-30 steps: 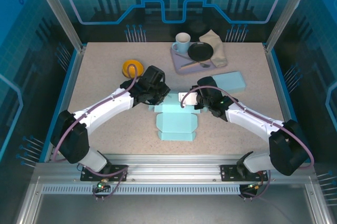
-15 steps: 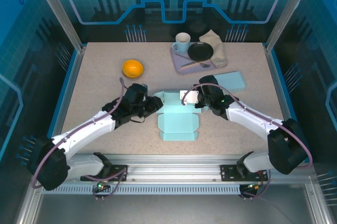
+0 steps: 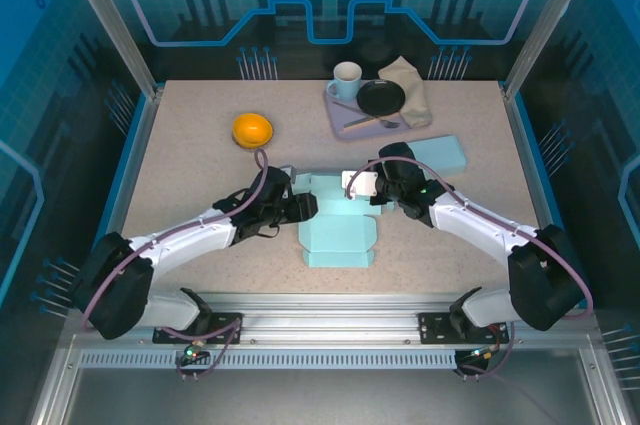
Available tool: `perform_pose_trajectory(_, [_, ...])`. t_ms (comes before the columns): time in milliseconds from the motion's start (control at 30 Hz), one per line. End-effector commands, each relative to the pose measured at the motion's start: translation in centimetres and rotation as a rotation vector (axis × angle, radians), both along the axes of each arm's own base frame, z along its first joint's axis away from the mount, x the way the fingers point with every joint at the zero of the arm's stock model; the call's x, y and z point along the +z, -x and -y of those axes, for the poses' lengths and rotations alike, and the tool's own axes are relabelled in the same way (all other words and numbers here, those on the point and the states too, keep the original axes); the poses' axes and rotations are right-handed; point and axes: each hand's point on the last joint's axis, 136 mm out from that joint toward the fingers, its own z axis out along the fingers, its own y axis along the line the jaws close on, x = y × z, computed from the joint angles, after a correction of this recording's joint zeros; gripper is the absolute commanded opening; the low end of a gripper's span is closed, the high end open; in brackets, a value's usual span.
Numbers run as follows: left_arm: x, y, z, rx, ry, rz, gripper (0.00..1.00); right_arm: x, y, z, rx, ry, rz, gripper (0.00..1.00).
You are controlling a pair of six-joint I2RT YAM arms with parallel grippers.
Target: Fold the paper box
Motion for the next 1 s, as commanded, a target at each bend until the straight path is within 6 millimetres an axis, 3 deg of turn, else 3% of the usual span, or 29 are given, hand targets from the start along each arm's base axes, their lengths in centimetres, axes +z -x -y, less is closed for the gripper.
perform_pose_trajectory(0, [-0.9,-0.6,-1.2,0.002,-0.07,0.055,0.59,1.4,-0.6,-0.2,-0.004,-0.054,0.019,0.0])
perform_pose_trajectory(200, [-3.1,-0.7,-2.0,0.02,-0.118,0.031,0.62,1.5,-0.4,-0.3,0.003,-0.064,0.011,0.0])
perform_pose_trajectory(433, [-3.9,-1.5,-2.9,0.08,-0.168,-0.014,0.63,2.0,-0.4,-0.3,0.002,-0.078,0.014,0.0])
perform_pose_trajectory(667, [-4.3,-2.0,0.2,0.054,-0.04,-0.092,0.63,2.2,-0.4,-0.4,-0.013,-0.111,-0.003,0.0])
perform_pose_trajectory(767, [-4.8,-2.5,0.6,0.078,-0.014,-0.101,0.63,2.3,-0.5,-0.2,-0.025,-0.131,-0.016,0.0])
perform_pose_trajectory(833, [-4.9,-2.9,1.0,0.08,0.006,-0.095,0.63,2.0,-0.2,-0.1,-0.029,-0.159,-0.056,0.0])
perform_pose_trajectory(867, [-5.0,-3.1,1.3,0.077,0.022,-0.096,0.62,3.3,-0.6,-0.4,-0.026,-0.192,-0.059,0.0])
perform_pose_trajectory(967, [-4.8,-3.6,2.3,0.065,0.076,-0.081,0.62,2.9,-1.2,0.2,-0.079,-0.219,-0.161,0.0])
